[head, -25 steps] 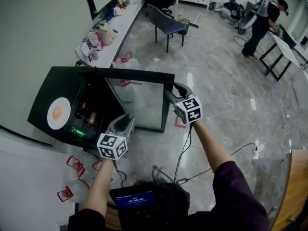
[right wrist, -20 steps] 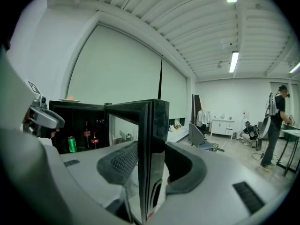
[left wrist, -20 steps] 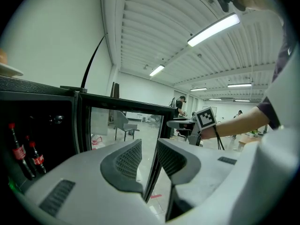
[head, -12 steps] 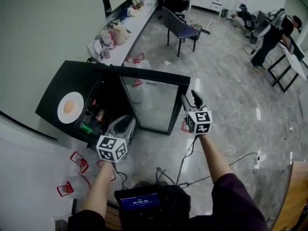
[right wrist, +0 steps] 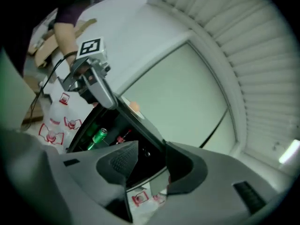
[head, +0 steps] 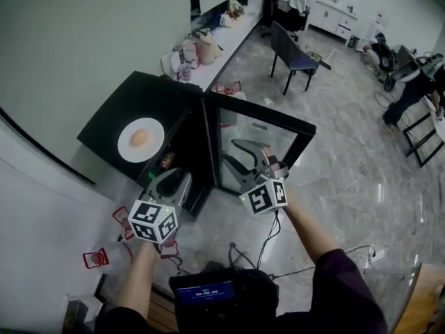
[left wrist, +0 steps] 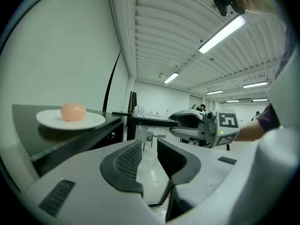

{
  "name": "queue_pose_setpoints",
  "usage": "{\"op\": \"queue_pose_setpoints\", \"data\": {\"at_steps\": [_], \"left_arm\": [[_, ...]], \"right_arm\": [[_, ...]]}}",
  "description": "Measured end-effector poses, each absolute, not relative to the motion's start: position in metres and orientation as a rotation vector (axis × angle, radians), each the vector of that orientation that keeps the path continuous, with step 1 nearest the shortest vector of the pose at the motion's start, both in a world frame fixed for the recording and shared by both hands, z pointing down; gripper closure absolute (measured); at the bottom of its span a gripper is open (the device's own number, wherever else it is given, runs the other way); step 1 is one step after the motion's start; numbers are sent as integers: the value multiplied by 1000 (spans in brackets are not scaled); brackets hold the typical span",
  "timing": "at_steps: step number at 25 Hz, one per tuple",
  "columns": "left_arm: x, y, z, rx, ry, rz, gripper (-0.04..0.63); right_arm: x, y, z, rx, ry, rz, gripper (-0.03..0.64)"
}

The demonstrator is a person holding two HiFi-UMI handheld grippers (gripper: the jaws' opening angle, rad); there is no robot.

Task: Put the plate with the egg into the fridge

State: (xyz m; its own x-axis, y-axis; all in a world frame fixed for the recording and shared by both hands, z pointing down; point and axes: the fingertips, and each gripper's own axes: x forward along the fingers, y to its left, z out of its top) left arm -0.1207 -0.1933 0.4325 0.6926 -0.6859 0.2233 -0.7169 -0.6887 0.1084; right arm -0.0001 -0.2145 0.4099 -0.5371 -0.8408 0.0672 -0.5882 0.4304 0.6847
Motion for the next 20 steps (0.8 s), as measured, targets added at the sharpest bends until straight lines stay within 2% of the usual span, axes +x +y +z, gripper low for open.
{"op": "queue_pose_setpoints", "data": {"at_steps": [4, 9, 15, 20], "left_arm": [[-168, -200, 388, 2809, -1168, 387, 499], [-237, -244, 363, 2846, -1185, 788, 499], [-292, -310, 367, 2732, -1139, 1011, 499], [-303, -341, 396, 2475, -896, 1094, 499]], "right_arm": [[-85, -228, 401, 971, -2195, -1151, 431], [-157, -234, 406, 738, -2095, -1336, 431], [-191, -240, 416, 568, -2015, -1455, 432], [-196, -252, 418, 500, -1934, -1511, 432]]}}
